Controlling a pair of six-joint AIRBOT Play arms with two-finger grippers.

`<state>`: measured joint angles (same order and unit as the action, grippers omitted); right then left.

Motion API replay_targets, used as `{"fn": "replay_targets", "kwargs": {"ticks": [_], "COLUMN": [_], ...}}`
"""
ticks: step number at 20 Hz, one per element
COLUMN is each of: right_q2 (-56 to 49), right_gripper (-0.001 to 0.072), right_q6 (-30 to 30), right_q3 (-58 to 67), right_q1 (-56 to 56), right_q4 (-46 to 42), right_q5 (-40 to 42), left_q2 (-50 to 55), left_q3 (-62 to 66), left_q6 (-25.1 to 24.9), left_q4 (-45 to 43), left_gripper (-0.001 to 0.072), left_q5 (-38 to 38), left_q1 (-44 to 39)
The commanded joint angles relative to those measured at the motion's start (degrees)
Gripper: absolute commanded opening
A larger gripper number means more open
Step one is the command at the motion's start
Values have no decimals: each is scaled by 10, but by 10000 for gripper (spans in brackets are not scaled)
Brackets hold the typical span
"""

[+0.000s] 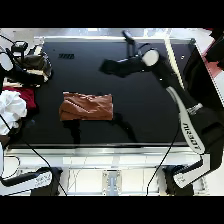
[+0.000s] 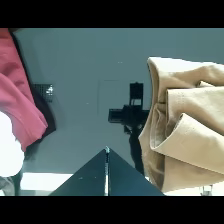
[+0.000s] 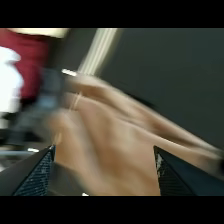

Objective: Fold the shirts.

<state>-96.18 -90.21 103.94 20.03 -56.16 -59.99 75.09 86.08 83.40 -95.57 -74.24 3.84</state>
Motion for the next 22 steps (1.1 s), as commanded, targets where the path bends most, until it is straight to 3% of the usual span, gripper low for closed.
{"fn": "replay_targets", "kwargs": {"ticks": [1,6,12,18,22], "right_q2": [2,-39,-149,-185,-202], "right_gripper": [674,673,679,686,675], "right_q6": [-38,-37,92,94,138], "right_q3": [-38,-141,-155,-154,-153], "right_q1": [-61,-61,-60,-47,-10], "right_q4": [-97,-54,218,239,306], "right_q5": [-85,-45,-84,-76,-48], "left_q2": [0,0,1,1,1], "left_q3": [0,0,-1,-1,-1], "left_q6": [0,0,0,-1,-1], "left_q4": [13,13,13,13,13], "left_gripper": [15,15,15,15,15], "left_q5": [0,0,5,5,5], "left_q1": [1,1,1,1,1]}}
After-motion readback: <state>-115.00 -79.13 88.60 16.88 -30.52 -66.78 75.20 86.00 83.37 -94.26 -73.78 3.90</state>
